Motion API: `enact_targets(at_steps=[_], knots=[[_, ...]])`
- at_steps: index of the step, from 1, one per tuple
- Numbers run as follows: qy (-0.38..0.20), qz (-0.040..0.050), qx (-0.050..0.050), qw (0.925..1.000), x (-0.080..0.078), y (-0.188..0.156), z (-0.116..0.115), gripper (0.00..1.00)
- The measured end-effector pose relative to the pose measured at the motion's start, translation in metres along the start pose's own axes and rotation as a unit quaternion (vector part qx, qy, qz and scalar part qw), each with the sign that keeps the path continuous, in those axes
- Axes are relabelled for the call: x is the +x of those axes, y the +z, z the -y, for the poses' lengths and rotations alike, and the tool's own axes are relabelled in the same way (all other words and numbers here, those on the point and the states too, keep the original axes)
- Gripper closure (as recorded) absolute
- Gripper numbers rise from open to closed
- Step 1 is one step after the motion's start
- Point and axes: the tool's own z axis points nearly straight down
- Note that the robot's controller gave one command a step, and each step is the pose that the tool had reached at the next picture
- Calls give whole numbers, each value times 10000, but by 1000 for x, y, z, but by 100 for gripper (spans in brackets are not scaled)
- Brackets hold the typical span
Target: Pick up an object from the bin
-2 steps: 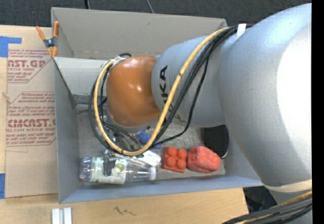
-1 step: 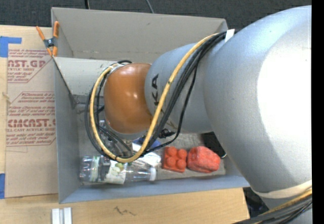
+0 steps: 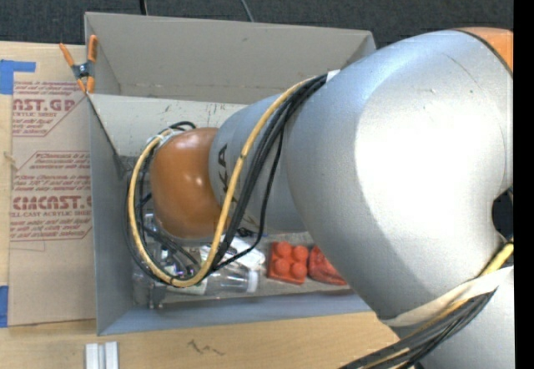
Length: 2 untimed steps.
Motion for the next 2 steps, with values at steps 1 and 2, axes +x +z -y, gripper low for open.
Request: enact_targets(at_steps=[1, 2], knots=[[510, 11, -10, 9987, 3, -1, -1, 100], [511, 11, -9, 9987, 3, -1, -1, 100]])
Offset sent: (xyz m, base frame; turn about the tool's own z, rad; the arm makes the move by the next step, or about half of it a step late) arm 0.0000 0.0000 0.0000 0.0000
